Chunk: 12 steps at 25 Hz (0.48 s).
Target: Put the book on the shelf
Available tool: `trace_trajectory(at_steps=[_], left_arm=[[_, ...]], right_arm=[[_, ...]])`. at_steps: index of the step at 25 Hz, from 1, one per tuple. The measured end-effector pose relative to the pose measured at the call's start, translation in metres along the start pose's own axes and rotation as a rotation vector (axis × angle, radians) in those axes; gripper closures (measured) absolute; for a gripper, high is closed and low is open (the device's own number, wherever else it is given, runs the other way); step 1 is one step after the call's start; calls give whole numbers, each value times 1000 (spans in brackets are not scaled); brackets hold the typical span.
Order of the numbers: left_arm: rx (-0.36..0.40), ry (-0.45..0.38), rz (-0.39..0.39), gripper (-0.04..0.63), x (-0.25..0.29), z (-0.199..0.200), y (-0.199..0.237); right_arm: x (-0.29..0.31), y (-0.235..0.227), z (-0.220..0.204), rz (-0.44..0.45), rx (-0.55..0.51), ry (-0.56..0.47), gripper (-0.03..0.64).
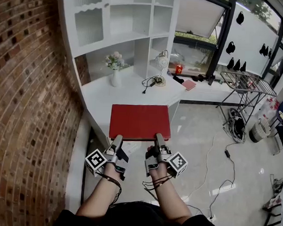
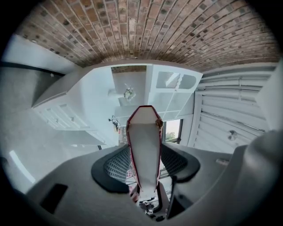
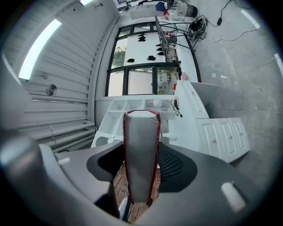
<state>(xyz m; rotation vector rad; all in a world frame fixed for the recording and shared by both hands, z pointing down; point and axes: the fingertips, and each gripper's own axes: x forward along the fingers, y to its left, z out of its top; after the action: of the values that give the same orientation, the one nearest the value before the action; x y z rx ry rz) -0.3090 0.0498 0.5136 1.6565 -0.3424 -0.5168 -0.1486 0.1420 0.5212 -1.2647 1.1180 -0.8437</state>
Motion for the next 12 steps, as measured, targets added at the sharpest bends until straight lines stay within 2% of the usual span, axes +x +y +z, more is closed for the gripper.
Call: trace_trajectory(at_steps=[12], left_arm=[[21,10,5,373,18,-19,0]], right_arm=[[0,-2,25,2,10,4,373]])
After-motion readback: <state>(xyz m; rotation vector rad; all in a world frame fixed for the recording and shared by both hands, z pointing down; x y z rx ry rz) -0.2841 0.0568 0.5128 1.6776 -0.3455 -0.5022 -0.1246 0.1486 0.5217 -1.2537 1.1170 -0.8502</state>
